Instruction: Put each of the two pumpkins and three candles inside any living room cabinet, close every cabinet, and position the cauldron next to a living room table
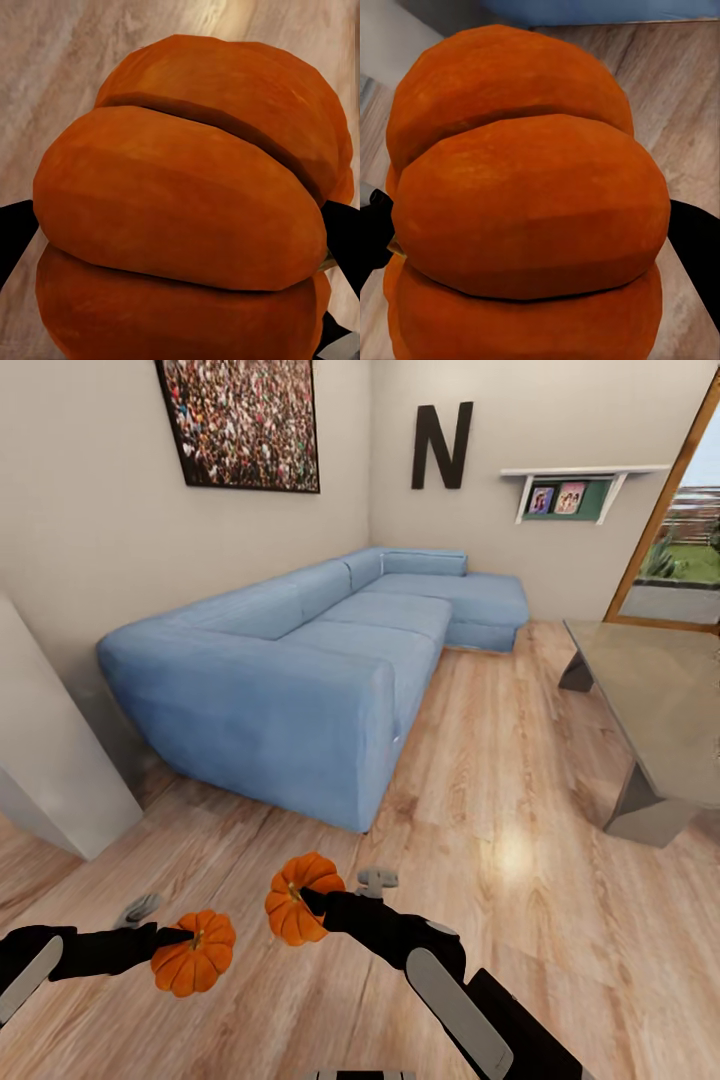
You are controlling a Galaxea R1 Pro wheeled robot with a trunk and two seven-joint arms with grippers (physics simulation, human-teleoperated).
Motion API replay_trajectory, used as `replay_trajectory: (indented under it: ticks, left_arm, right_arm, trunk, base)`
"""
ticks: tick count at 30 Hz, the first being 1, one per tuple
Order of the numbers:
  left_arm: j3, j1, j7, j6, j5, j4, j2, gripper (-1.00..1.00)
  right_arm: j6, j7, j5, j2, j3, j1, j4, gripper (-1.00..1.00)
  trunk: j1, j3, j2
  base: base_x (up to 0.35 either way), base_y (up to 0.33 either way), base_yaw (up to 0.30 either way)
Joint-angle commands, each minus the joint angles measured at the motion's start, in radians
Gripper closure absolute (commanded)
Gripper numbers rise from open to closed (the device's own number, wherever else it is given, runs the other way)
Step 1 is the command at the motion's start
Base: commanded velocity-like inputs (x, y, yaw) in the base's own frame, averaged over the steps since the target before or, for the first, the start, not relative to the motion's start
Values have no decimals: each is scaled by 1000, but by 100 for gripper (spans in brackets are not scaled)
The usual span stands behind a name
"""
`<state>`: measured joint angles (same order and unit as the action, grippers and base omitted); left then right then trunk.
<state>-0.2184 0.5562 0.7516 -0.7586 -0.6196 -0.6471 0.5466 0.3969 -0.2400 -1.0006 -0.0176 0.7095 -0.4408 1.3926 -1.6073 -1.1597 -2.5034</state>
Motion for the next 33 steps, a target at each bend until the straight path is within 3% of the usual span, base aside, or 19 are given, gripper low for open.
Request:
replay_trajectory:
  ticks: [1, 4, 14, 27, 33]
  left_arm:
    - [-4, 1, -2, -5, -6, 0, 1, 100]
    - [-4, 1, -2, -5, -6, 0, 1, 100]
    - [-4, 1, -2, -5, -6, 0, 1, 100]
    - [-4, 1, -2, -5, -6, 0, 1, 100]
    - [-4, 1, -2, -5, -6, 0, 1, 100]
  right_arm:
    - [0, -12, -9, 0, 2, -1, 2, 100]
    - [0, -13, -9, 1, 2, -1, 2, 100]
    - [2, -12, -12, -1, 2, -1, 2, 100]
    - [2, -12, -13, 0, 1, -1, 0, 100]
    - [2, -12, -13, -1, 1, -1, 0, 100]
  trunk:
    - [1, 3, 0]
    - [1, 11, 0]
    - [1, -2, 0]
    - [8, 27, 4]
    - [31, 36, 46]
  base:
    - [0, 0, -5]
    - [0, 0, -2]
    - [0, 0, 0]
    - [0, 0, 0]
    - [0, 0, 0]
